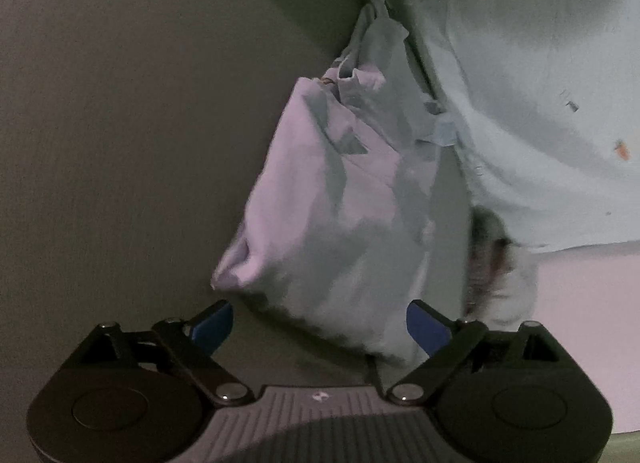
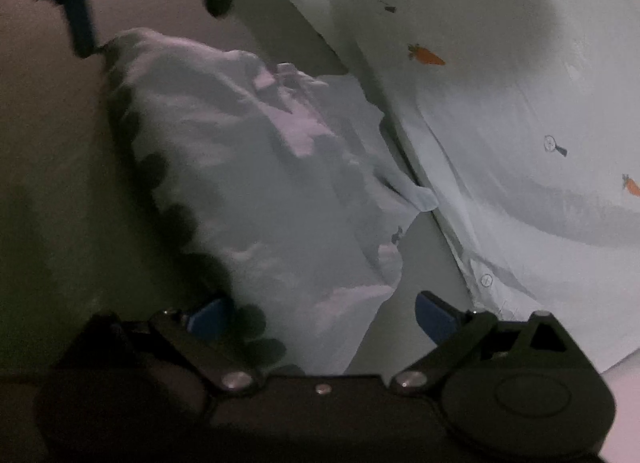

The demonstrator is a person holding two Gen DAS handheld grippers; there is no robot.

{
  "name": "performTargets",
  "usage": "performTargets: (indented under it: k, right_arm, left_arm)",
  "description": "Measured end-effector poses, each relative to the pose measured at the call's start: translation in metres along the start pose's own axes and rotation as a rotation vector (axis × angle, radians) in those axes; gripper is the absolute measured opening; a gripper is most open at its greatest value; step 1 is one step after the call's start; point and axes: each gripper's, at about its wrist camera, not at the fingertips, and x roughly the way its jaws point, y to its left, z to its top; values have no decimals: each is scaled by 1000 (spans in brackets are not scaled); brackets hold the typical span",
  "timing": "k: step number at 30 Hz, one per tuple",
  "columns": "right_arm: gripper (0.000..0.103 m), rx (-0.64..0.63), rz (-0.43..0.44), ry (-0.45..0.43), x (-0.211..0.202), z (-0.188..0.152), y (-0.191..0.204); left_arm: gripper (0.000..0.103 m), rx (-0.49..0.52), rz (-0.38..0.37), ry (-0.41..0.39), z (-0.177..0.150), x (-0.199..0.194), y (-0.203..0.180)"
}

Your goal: Fold clothes

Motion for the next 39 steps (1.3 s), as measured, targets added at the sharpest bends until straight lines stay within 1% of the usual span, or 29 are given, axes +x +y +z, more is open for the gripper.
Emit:
performTargets:
  k: [2, 5, 8, 11, 13, 16, 19, 21, 23, 25, 28, 31, 35, 39]
  right_arm:
    - [99, 32, 7, 1, 2, 1, -5]
    - [99, 68, 7, -5, 0, 3, -13]
    - [99, 103, 4, -14, -1, 8, -22]
    - [99, 136, 2, -22, -2, 12, -31]
    - [99, 141, 2, -29, -1, 14, -34]
    - [99, 149, 2, -38, 0, 18, -39]
    - [99, 153, 1, -45, 0, 20, -42]
    - [99, 157, 1, -47, -1, 20, -43]
    - [99, 162, 6, -48, 0, 20, -44]
    - [99, 165, 9, -49, 0, 20, -45]
    - [99, 149, 4, -54, -1, 21, -43]
    - [99, 122, 18, -60, -2, 19, -41]
    - [99, 71, 97, -73, -8, 14, -34]
    - [98, -6, 187, -69, -9, 9, -18]
  left_arm:
    - [96, -2, -24, 33, -4, 3, 0]
    - [98, 30, -37, 94, -9, 13, -6]
    - [101, 53, -66, 148, -12, 28, -15]
    - [102, 51, -81, 189, -11, 45, -22]
    - [102, 40, -81, 198, -9, 56, -24]
    - [102, -7, -86, 171, -3, 64, -21]
    - [102, -91, -113, 121, 6, 64, -10]
    - [102, -150, -125, 69, 12, 59, -3]
    - [102, -218, -116, 1, 17, 54, 1]
    - [101, -267, -131, -33, 23, 54, 3]
    - [101, -284, -143, -52, 30, 56, -3]
    - [101, -340, -177, -65, 34, 60, -5]
    - [101, -394, -239, -66, 44, 61, -2]
    - [101, -389, -234, -64, 49, 67, -6]
